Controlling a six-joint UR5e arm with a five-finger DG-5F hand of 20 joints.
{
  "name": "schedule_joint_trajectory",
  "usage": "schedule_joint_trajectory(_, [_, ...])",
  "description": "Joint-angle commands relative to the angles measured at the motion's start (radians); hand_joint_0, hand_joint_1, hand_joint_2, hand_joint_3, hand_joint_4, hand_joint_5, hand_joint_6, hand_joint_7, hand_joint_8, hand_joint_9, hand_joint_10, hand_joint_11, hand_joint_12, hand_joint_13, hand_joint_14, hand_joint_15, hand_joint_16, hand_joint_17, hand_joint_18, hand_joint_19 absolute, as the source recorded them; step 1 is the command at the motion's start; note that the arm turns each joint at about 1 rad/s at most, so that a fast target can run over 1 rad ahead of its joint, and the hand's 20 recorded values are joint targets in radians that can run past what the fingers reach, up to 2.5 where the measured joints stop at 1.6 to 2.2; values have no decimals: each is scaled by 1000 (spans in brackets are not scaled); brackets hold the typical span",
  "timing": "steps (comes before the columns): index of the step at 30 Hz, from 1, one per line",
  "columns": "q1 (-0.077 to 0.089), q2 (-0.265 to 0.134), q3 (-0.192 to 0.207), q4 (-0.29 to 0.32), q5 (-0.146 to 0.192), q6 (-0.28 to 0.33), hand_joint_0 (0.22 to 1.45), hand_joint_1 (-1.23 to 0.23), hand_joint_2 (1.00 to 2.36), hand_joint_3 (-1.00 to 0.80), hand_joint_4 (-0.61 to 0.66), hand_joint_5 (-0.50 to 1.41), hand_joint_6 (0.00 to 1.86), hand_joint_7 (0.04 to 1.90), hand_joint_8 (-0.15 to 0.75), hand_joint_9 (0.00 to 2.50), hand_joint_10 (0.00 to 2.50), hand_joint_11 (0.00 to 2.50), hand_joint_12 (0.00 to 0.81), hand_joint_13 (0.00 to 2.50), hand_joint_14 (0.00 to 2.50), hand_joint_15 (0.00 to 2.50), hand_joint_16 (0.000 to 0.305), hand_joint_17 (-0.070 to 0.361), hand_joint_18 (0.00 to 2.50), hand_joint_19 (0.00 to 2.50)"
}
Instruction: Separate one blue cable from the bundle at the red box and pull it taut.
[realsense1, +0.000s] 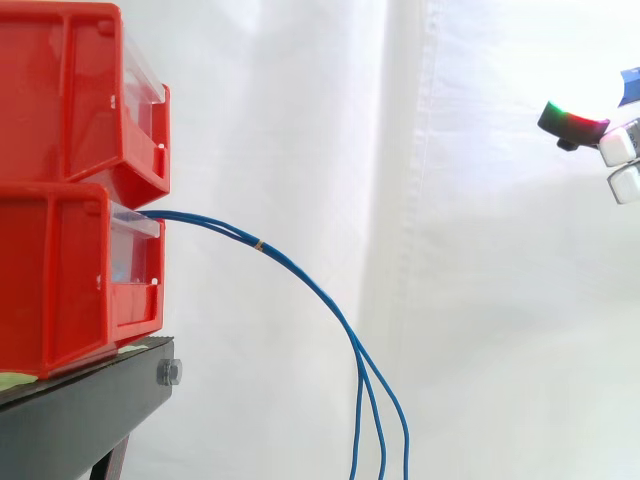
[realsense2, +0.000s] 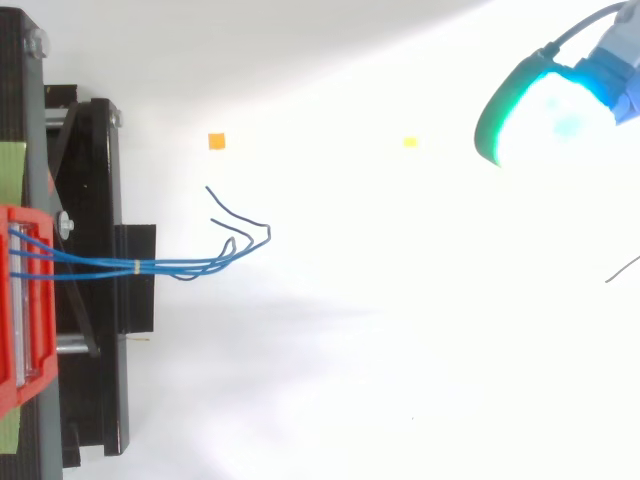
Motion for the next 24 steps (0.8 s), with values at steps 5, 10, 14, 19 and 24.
schedule_joint_trajectory(5, [9,-4,0,49,24,-84,520,-598,1000,-500,149,-181,502,776,233,651,8,203,309,564,11,298,37,84,381,519])
schedule_joint_trajectory(10, [15,-24,0,72,35,-136,520,-596,1000,-500,148,-181,502,775,236,652,6,203,311,564,12,301,38,85,386,508])
schedule_joint_trajectory(14, [19,-57,0,107,41,-139,519,-597,1000,-500,149,-181,502,773,234,652,6,204,312,562,11,301,37,84,381,508])
schedule_joint_trajectory(19, [23,-76,0,141,47,-140,520,-597,1000,-500,150,-181,502,775,234,653,6,197,313,562,11,302,38,85,381,519])
schedule_joint_trajectory(24, [26,-96,0,164,58,-142,520,-597,1000,-500,149,-181,502,773,235,649,6,207,313,563,11,302,38,85,382,512])
